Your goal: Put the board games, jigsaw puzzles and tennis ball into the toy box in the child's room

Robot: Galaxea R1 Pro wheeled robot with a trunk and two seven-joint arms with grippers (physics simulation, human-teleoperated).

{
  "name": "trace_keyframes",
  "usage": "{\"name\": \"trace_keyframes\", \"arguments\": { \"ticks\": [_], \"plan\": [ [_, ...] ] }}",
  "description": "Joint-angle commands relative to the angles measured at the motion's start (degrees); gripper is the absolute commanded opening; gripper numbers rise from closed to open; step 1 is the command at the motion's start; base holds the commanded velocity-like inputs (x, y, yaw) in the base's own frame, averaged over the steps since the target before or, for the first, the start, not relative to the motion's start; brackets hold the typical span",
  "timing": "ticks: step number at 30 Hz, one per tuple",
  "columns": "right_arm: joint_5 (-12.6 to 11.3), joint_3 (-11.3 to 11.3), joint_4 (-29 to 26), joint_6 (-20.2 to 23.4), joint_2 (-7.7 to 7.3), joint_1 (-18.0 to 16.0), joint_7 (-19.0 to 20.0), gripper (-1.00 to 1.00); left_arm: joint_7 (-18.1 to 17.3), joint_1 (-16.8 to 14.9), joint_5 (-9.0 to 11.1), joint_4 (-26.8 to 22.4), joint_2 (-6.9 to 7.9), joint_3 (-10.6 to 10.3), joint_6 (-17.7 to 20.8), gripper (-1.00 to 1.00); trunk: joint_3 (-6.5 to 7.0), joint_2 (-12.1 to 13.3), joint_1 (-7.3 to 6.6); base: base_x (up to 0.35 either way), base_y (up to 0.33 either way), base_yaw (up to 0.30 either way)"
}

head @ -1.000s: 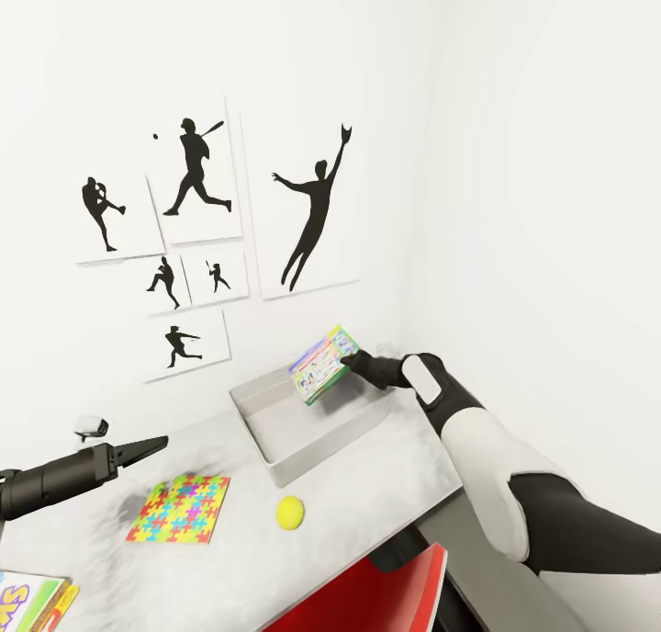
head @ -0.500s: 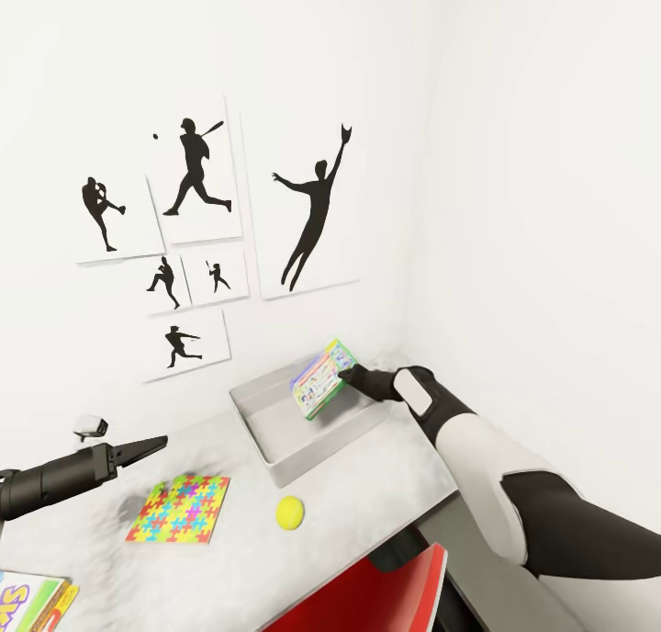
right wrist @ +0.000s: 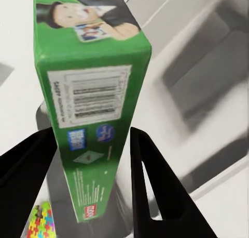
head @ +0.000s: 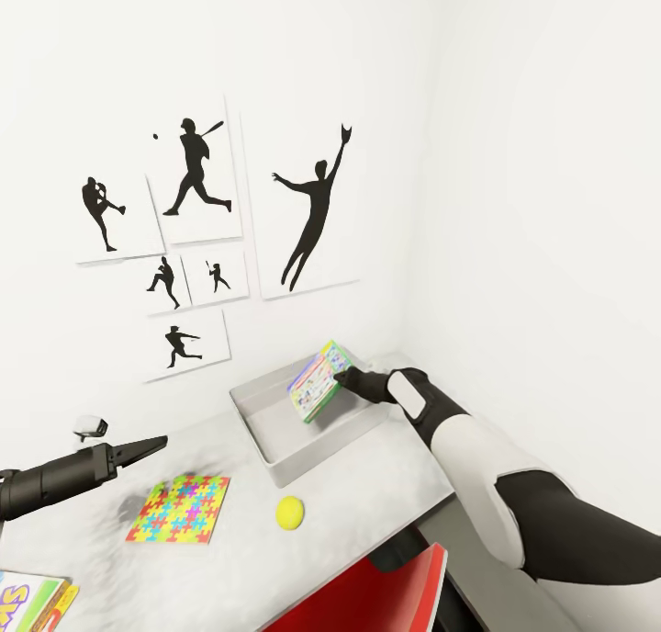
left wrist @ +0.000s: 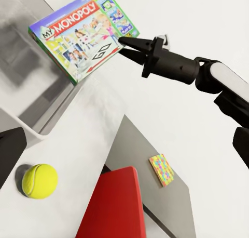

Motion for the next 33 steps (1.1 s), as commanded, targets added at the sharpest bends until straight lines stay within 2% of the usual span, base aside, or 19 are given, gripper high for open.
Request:
{"name": "trace_keyframes", "arguments": {
  "ticks": [1, 8, 11, 28, 33],
  "plan": [
    [0.0, 0.8, 0.0, -0.5, -0.01, -0.1, 0.1, -1.00, -0.3, -0.1, -0.2, 0.0, 0.00, 0.0, 0.6, 1.00, -0.14, -0.1, 0.04, 0.000, 0.000, 0.000],
    [-0.1, 5.7, 0.0, -3.9, 0.02, -0.1, 0.0, -1.00, -0.3, -0.1, -0.2, 0.0, 0.00, 0.0, 0.6, 1.00, -0.14, -0.1, 0.04, 0.000, 0.000, 0.000],
    [-0.1, 6.7, 0.0, -4.3, 0.02, -0.1, 0.0, -1.00, -0.3, -0.1, -0.2, 0.0, 0.00, 0.0, 0.6, 1.00, -0.14, -0.1, 0.04, 0.000, 0.000, 0.000],
    [-0.2, 7.5, 0.8, -6.0, -0.43, -0.1, -0.2, -1.00, -0.3, -0.1, -0.2, 0.0, 0.00, -0.1, 0.6, 1.00, -0.14, -0.1, 0.04, 0.000, 0.000, 0.000],
    [-0.1, 7.5, 0.8, -6.0, -0.77, -0.1, -3.9, -1.00, -0.3, -0.1, -0.2, 0.0, 0.00, -0.1, 0.6, 1.00, -0.14, -0.1, 0.04, 0.000, 0.000, 0.000]
  ]
}}
